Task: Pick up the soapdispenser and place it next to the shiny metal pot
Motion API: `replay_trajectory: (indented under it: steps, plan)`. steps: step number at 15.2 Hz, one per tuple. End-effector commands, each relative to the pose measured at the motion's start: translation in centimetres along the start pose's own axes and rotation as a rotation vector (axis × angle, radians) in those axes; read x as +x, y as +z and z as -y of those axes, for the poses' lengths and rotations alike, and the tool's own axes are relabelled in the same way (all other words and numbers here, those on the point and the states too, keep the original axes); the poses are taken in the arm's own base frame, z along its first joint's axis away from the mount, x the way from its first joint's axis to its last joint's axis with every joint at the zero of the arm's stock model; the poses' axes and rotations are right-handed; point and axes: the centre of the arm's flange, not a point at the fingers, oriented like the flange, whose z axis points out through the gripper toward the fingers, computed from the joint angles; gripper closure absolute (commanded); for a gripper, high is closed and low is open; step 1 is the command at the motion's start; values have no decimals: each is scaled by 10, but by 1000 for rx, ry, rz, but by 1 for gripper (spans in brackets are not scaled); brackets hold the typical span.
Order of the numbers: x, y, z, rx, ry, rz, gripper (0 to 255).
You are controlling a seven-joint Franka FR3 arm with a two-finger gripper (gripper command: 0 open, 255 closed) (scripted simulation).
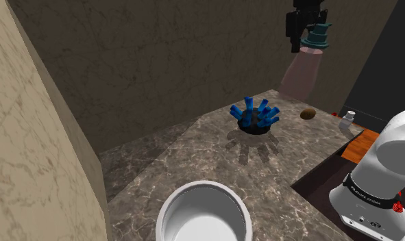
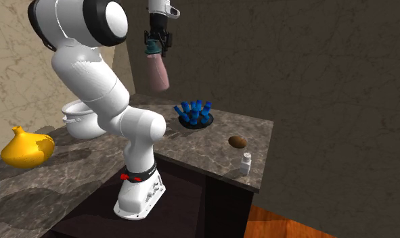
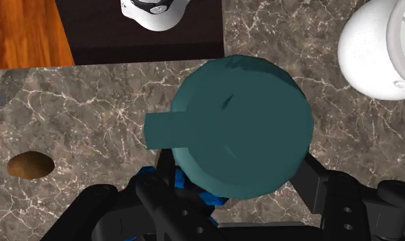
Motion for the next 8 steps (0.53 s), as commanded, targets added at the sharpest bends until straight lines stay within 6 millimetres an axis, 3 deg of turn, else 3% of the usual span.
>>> replay_trajectory:
  steps: [1,8]
  plan:
    - [7,-2,25,1,1,0,255]
    - [29,-7,115,1,1,0,255]
